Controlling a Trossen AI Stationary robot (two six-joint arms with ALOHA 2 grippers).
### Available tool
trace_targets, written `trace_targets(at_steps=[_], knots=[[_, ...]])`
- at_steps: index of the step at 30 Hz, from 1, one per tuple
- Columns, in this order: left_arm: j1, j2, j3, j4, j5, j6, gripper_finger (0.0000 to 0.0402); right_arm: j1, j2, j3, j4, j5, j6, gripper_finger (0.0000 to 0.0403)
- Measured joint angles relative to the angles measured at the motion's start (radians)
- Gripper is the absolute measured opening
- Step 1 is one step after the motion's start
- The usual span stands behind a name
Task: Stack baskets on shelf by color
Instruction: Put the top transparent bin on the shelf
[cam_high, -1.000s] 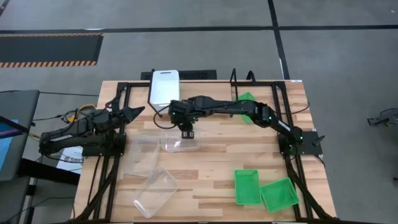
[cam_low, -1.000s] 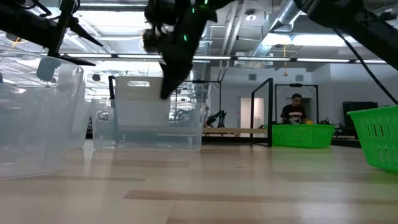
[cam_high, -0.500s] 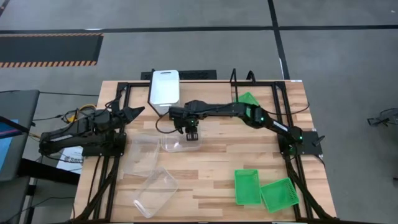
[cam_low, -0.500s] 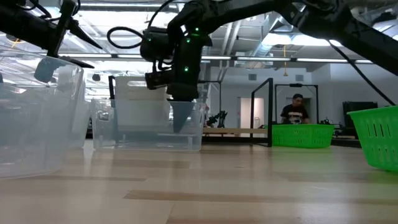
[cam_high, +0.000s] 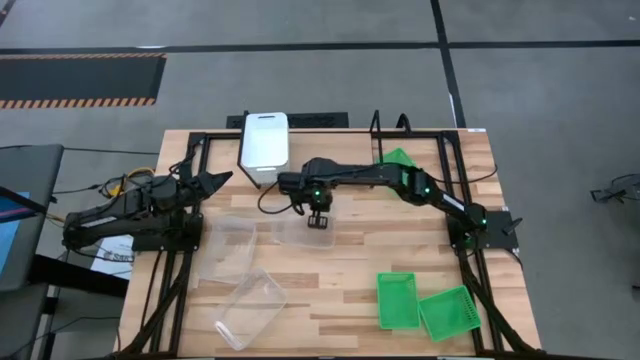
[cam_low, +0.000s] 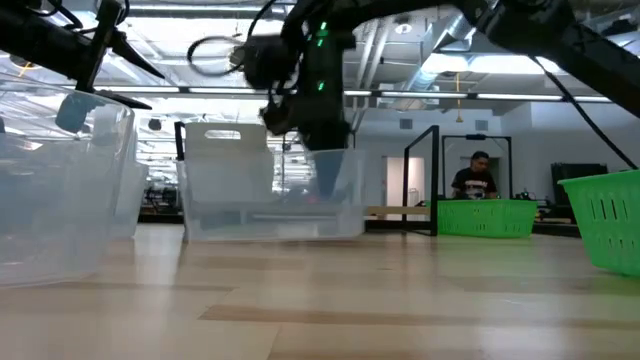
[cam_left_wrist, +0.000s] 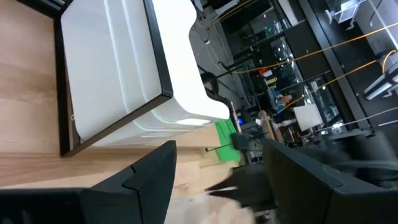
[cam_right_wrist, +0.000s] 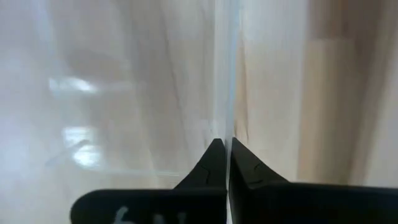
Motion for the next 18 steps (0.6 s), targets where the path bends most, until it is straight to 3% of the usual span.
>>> trace_targets(at_steps=[9, 12, 18], knots=[[0.0, 0.0, 0.0, 0.001, 0.003, -0.005, 0.0228, -0.041, -0.277, 0.003, -0.125, -0.015, 0.142, 0.0002], [0.0, 0.0, 0.0, 0.001, 0.003, -0.006, 0.0228, -0.108, -0.347, 0.003, -0.12, 0.002, 0.225, 0.0002], [0.0, 0.0, 0.0, 0.0, 0.003, -0.014, 0.0228, -0.296, -0.406, 0.002, -0.049, 0.133, 0.364, 0.0001]])
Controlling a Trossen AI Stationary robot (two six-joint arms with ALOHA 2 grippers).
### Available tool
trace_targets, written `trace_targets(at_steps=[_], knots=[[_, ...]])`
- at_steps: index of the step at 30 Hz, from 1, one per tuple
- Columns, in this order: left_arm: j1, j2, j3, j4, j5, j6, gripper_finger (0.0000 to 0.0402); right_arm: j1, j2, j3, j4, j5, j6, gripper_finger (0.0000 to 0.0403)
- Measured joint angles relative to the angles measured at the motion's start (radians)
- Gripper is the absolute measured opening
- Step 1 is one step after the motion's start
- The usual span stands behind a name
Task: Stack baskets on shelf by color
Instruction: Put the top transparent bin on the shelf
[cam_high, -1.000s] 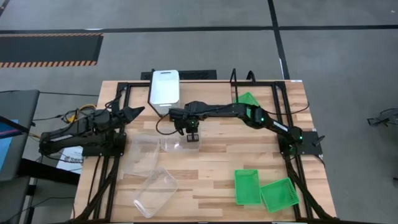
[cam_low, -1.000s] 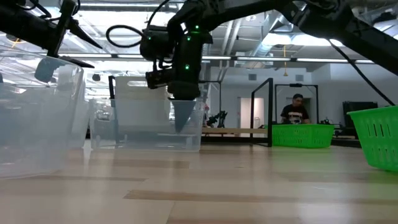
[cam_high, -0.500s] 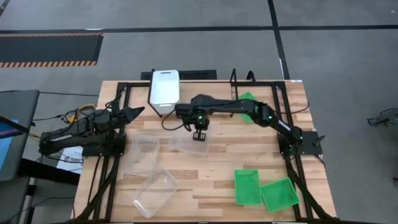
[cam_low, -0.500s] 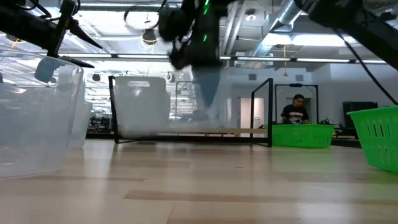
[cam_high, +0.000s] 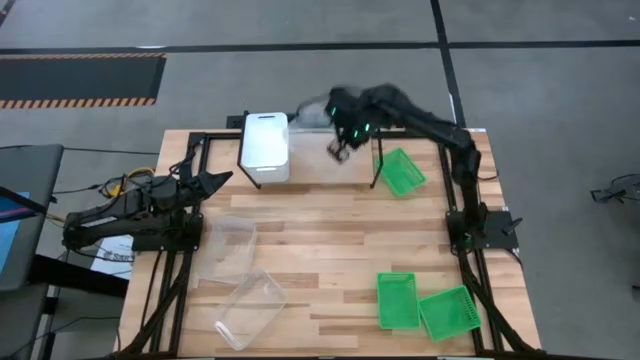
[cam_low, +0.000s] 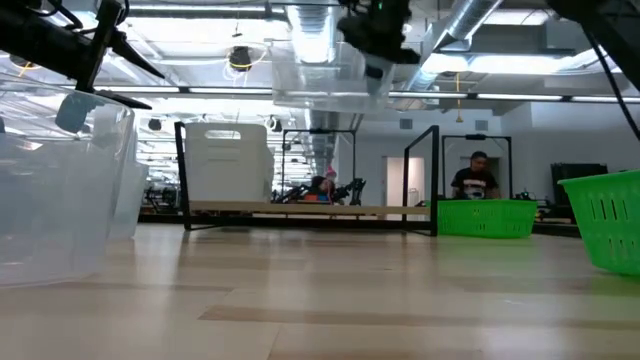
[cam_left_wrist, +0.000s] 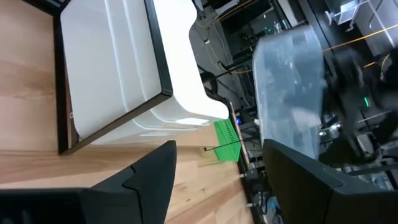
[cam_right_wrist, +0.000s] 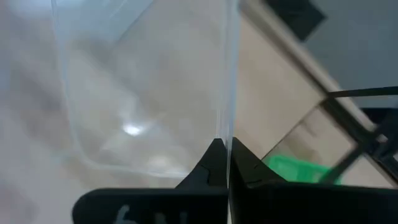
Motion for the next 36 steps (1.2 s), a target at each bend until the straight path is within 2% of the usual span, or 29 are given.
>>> trace_targets(at_steps=[5, 8, 14, 19, 24, 27, 36], knots=[[0.0, 0.0, 0.0, 0.0, 0.0, -0.004, 0.0228, -0.175, 0.006, 0.0, 0.134, -0.044, 0.145, 0.0001], [0.0, 0.0, 0.0, 0.0, -0.001, -0.004, 0.0228, -0.215, 0.02, -0.002, 0.133, -0.044, 0.242, 0.0001], [0.0, 0.0, 0.0, 0.0, -0.001, -0.004, 0.0228, -0.164, 0.024, -0.082, 0.164, -0.033, 0.376, 0.0001], [0.0, 0.0, 0.0, 0.0, -0.001, -0.004, 0.0228, -0.097, 0.032, -0.214, 0.236, 0.011, 0.495, 0.0], [0.0, 0.0, 0.0, 0.0, 0.008, -0.005, 0.0228, -0.049, 0.032, -0.311, 0.296, 0.006, 0.576, 0.0], [0.0, 0.0, 0.0, 0.0, 0.012, -0.005, 0.0228, -0.03, 0.03, -0.361, 0.385, -0.003, 0.624, 0.0001], [0.0, 0.0, 0.0, 0.0, 0.02, -0.005, 0.0228, -0.023, 0.032, -0.438, 0.426, -0.027, 0.706, 0.0002]])
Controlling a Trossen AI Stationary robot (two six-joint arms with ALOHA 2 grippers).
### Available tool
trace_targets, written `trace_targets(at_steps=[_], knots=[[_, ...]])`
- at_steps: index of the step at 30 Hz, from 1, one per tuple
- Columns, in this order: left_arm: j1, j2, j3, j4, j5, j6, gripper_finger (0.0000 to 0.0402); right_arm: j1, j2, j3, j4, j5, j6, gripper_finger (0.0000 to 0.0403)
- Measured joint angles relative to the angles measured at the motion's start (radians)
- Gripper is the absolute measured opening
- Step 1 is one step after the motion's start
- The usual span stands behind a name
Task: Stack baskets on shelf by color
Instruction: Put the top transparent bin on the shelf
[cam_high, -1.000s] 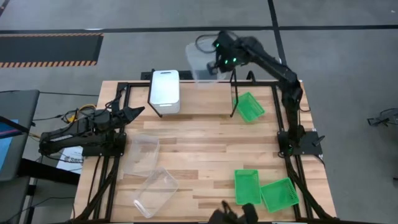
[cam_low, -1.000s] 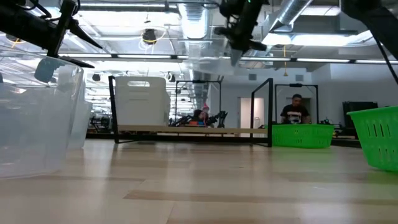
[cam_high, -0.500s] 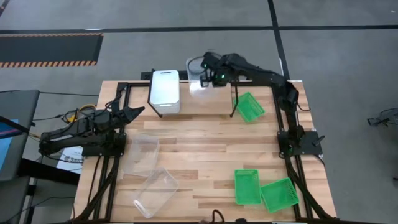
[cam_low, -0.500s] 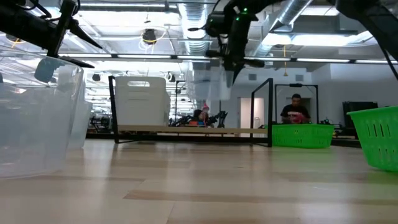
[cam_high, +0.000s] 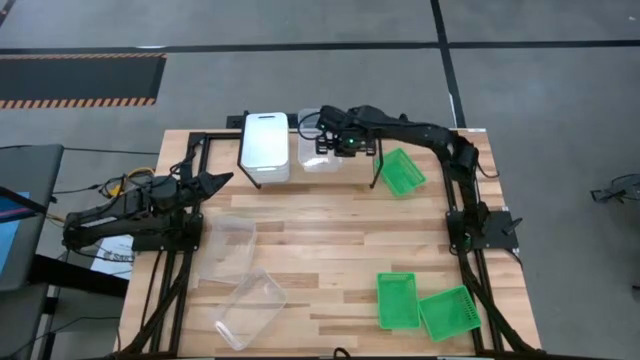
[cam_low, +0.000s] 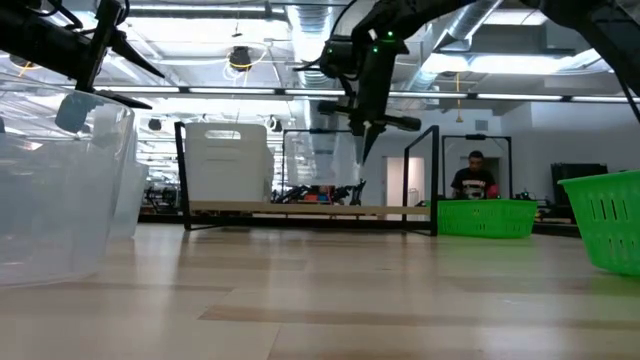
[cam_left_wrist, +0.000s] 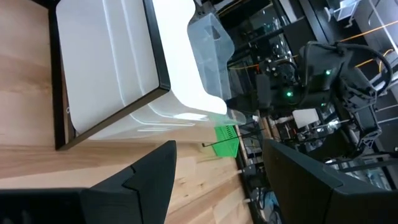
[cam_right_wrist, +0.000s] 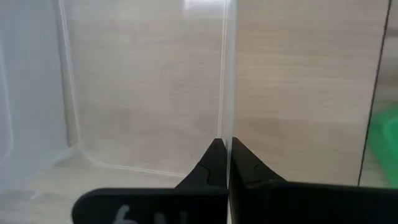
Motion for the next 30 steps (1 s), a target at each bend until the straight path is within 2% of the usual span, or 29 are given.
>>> trace_targets(at_steps=[22, 30], knots=[[0.0, 0.0, 0.0, 0.001, 0.002, 0.0, 0.0228, 0.046, -0.002, -0.03, 0.097, -0.002, -0.003, 0.0004], [0.0, 0.0, 0.0, 0.001, 0.003, 0.0, 0.0228, 0.058, 0.0, -0.073, 0.134, -0.002, -0.017, 0.004]])
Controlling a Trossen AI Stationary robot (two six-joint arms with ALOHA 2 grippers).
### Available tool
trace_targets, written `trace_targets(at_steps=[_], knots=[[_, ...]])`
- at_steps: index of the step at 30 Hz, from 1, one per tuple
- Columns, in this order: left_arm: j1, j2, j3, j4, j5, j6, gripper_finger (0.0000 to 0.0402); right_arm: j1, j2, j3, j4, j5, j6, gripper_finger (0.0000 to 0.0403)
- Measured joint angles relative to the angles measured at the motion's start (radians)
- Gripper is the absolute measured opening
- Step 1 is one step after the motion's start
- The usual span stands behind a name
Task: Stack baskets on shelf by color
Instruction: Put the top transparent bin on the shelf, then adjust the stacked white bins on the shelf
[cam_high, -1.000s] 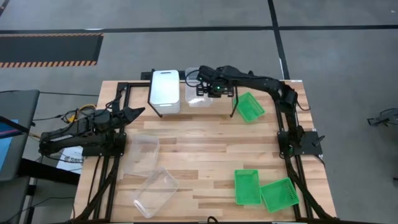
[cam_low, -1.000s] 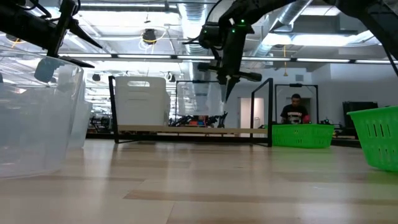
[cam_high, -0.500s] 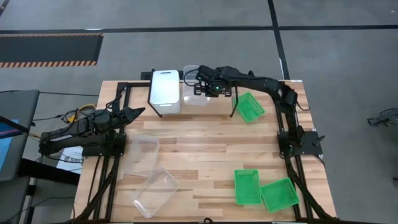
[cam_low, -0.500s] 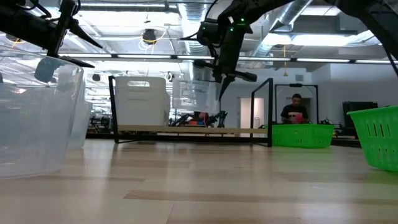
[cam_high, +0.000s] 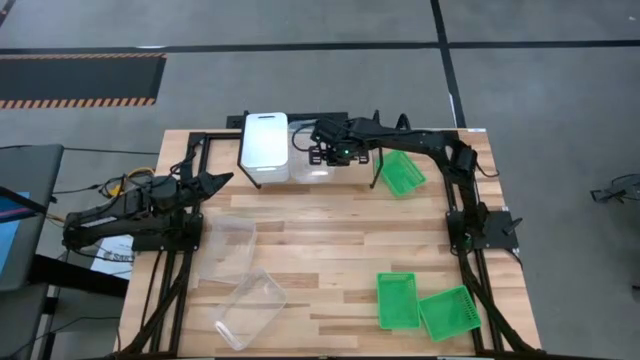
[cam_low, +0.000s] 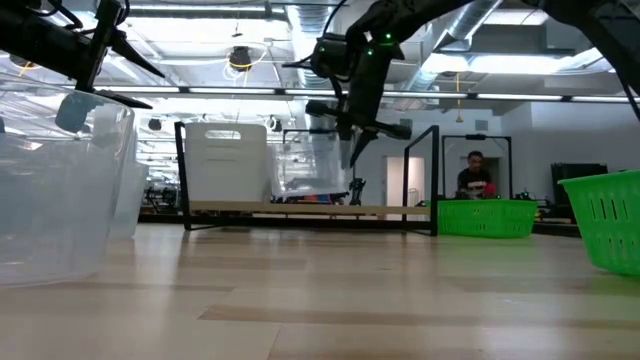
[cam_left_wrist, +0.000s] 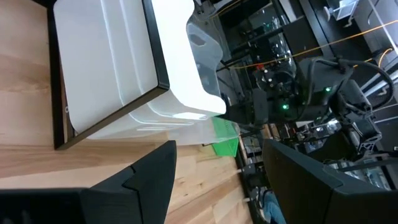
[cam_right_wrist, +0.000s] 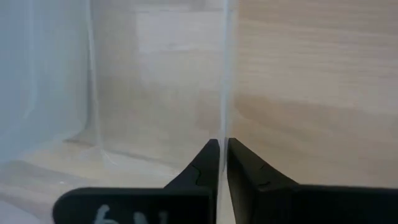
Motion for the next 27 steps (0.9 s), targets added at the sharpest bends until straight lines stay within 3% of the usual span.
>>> trace_targets(at_steps=[14, 22, 27], knots=[[0.0, 0.0, 0.0, 0.0, -0.002, 0.0, 0.0228, -0.007, 0.0, 0.0, 0.047, -0.003, 0.005, 0.0081], [0.0, 0.0, 0.0, 0.0, -0.006, 0.008, 0.0228, -0.01, -0.001, 0.001, 0.05, 0.0, -0.003, 0.0147], [0.0, 0.0, 0.0, -0.002, -0.086, 0.017, 0.0228, -0.018, -0.03, 0.016, 0.043, 0.001, -0.052, 0.0185]])
